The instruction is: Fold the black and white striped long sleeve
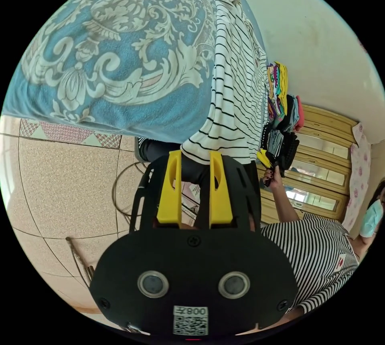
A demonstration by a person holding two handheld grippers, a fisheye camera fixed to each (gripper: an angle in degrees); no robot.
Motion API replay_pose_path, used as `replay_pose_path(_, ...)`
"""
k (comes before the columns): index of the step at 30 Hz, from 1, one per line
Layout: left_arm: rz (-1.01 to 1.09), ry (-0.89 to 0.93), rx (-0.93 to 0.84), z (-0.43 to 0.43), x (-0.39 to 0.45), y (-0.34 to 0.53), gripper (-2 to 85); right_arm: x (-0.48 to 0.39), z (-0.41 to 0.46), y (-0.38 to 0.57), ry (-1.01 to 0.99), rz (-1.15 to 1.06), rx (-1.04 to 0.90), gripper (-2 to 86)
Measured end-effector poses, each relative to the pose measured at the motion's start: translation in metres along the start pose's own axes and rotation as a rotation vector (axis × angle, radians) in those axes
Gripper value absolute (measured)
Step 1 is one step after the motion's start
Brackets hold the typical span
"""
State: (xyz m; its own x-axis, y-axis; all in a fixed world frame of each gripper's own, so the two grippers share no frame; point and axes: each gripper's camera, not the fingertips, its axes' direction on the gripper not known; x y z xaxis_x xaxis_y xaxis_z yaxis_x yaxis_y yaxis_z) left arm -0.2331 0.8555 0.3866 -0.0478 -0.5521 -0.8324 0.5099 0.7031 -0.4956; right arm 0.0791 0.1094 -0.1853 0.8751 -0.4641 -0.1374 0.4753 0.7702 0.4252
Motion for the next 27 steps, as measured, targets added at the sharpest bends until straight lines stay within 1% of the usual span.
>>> replay_pose_path(4, -0.012, 0.027, 0.024, -0.010, 0.000, 0.039, 3.8, 0.018, 0.018, 0.028, -0.010, -0.002, -0.014, 8.3)
replay_pose_path(7, 0.013, 0.078, 0.035, -0.027, 0.008, 0.072, 2.3, 0.040, 0.035, 0.047, -0.086, 0.024, -0.015, 7.4)
replay_pose_path(10, 0.069, 0.151, 0.088, -0.059, 0.029, 0.106, 1.5, 0.055, 0.045, 0.064, -0.194, 0.033, -0.042, 4.0)
replay_pose_path(12, 0.129, 0.197, 0.164, -0.096, 0.048, 0.135, 1.2, 0.048, 0.037, 0.080, -0.231, -0.035, -0.025, 3.0)
replay_pose_path(15, 0.155, 0.227, 0.280, -0.143, 0.053, 0.173, 1.0, 0.033, 0.025, 0.100, -0.178, -0.120, -0.017, 3.1)
replay_pose_path(18, 0.083, 0.278, 0.362, -0.171, 0.034, 0.207, 0.9, 0.040, 0.024, 0.116, -0.098, -0.118, -0.013, 4.7)
replay_pose_path(24, 0.016, 0.285, 0.348, -0.177, 0.023, 0.257, 0.8, 0.090, 0.043, 0.154, -0.103, 0.022, 0.005, 8.4)
replay_pose_path(27, 0.014, 0.284, 0.348, -0.181, 0.029, 0.276, 0.8, 0.100, 0.051, 0.172, -0.116, 0.041, 0.008, 9.1)
